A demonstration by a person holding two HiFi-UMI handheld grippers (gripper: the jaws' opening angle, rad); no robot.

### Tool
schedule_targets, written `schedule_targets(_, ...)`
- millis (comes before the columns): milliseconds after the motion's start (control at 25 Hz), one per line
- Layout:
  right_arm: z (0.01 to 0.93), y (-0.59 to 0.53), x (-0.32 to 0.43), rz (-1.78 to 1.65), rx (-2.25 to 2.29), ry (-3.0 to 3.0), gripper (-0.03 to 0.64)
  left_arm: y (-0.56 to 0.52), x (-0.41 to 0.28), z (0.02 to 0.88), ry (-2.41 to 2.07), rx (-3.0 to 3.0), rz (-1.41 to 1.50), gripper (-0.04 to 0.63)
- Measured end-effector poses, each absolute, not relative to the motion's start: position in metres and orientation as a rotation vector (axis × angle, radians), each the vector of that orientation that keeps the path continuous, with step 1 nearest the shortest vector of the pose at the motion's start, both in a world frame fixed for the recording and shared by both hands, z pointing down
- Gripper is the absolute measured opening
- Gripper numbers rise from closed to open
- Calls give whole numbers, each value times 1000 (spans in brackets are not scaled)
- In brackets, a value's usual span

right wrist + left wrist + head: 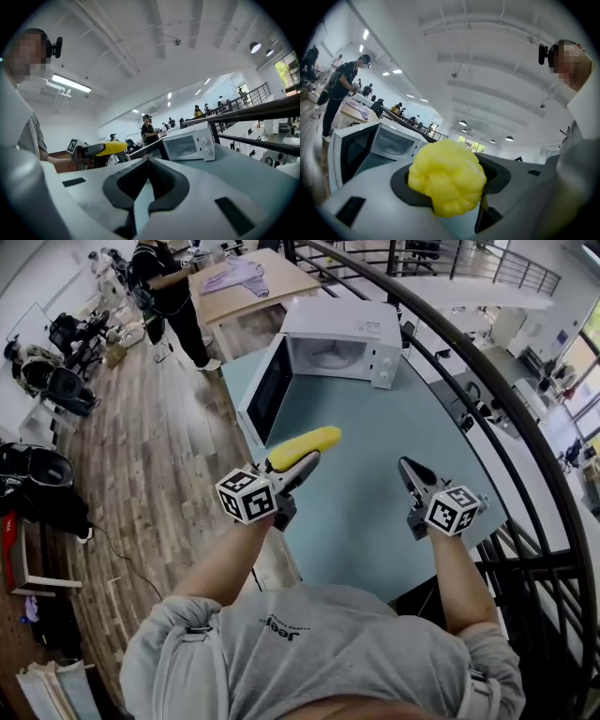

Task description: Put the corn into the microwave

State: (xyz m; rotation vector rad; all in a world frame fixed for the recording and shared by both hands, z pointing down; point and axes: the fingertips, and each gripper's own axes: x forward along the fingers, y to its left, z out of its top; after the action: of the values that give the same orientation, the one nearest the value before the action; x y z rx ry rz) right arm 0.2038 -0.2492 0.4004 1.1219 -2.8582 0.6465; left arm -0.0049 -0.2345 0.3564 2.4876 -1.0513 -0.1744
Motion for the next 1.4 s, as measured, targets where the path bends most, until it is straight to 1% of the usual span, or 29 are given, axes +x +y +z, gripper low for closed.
schedule_targets(400, 445, -399, 167, 596, 1141, -2777, 18, -414, 0, 432, -1096, 2441, -213, 256)
schedule_targets(720, 489, -502, 133, 544, 1124, -2746, 18, -543, -10, 495, -1330, 2437, -166, 256)
schedule_targets(1000, 561, -531, 92, 538, 1102, -2728, 18, -597, -38, 574, -1493, 2406, -94, 256)
schedule_targets(1400, 597, -574, 84, 543, 1041, -2733, 18, -676, -37, 584, -1622, 2449, -2, 256)
